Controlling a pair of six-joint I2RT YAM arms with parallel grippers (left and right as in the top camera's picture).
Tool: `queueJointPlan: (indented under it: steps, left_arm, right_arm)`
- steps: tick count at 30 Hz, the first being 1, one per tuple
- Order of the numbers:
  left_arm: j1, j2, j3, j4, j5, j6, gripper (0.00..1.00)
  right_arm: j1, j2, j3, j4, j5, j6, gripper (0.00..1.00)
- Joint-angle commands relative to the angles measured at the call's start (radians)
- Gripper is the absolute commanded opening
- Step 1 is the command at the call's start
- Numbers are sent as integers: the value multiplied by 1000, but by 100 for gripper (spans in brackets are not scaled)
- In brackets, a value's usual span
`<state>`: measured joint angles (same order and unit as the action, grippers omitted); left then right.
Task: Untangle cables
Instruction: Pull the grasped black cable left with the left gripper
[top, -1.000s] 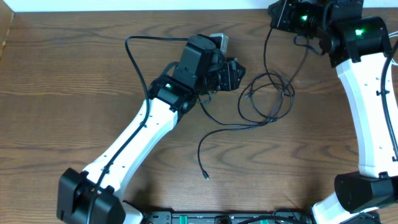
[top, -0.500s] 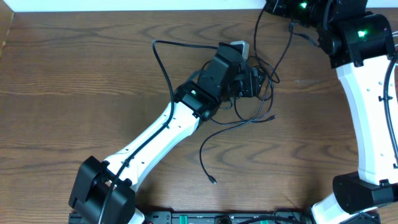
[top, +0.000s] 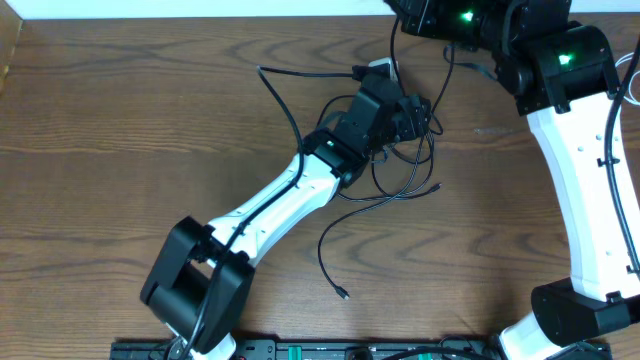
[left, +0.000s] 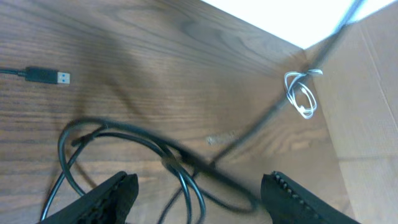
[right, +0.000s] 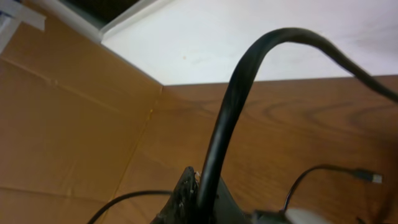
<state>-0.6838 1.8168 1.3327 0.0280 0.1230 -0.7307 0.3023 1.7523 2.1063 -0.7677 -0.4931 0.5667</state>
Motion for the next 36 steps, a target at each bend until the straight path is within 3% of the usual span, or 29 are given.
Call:
queueJointPlan:
  steps: [1, 5, 7, 8, 9, 10, 12, 16, 23, 36]
  left_arm:
    - [-3, 45, 5, 30, -89, -62, 72]
    - [-3, 86, 5, 57, -109, -87, 71]
    - [-3, 95, 5, 55, -109, -86, 63]
    - [-3, 98, 5, 51, -109, -85, 56]
    - [-3, 98, 5, 43, -109, -82, 41]
    - [-2, 98, 5, 31, -109, -74, 20]
    - [-1, 98, 5, 7, -109, -71, 8]
    - [0, 63, 5, -124, -84, -42, 7]
    - [45, -132, 5, -404, 27, 183, 7]
    - [261, -504, 5, -527, 26, 343, 8]
  right_arm:
    - [17, -8, 26, -11, -23, -6, 1]
    - [27, -8, 26, -28, -12, -34, 1]
    - [27, -8, 26, -34, 5, -42, 1]
    - [27, -7, 26, -37, 15, -45, 1]
    - [26, -8, 26, -41, 32, -49, 1]
    - [22, -7, 26, -45, 51, -53, 1]
    - [10, -8, 26, -56, 94, -62, 1]
    - [-44, -5, 26, -97, 245, -80, 1]
    - [-194, 9, 25, -163, 406, -119, 1]
    - [-427, 134, 25, -342, 458, -131, 1]
